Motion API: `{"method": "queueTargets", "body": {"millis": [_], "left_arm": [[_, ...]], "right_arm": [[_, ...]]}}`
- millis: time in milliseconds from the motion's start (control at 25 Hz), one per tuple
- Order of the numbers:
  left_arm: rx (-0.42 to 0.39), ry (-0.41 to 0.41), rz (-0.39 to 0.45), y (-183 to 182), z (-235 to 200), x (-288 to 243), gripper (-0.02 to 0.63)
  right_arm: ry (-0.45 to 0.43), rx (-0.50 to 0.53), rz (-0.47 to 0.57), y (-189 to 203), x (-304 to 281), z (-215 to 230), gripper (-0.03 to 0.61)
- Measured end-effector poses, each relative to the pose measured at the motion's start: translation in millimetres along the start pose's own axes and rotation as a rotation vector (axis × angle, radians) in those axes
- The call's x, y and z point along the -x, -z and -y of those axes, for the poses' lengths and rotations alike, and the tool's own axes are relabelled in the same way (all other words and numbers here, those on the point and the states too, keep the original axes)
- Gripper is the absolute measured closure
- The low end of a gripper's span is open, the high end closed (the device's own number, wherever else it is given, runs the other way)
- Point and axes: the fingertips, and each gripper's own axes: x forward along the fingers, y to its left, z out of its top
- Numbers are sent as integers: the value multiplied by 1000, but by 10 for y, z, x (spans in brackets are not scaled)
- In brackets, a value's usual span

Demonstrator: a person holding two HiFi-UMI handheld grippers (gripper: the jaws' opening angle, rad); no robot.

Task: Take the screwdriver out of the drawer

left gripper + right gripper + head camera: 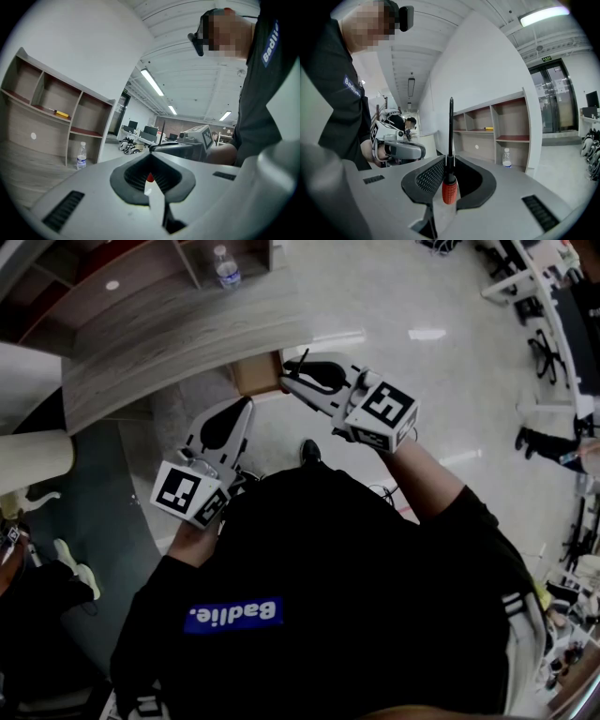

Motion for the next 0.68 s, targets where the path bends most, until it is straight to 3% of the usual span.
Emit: {"method": "queueTargets", "body": {"millis": [680], "left_arm": [[3, -16, 25, -54, 88, 118, 612]], "right_arm": [[-12, 28, 1, -74, 16, -142, 494]]}}
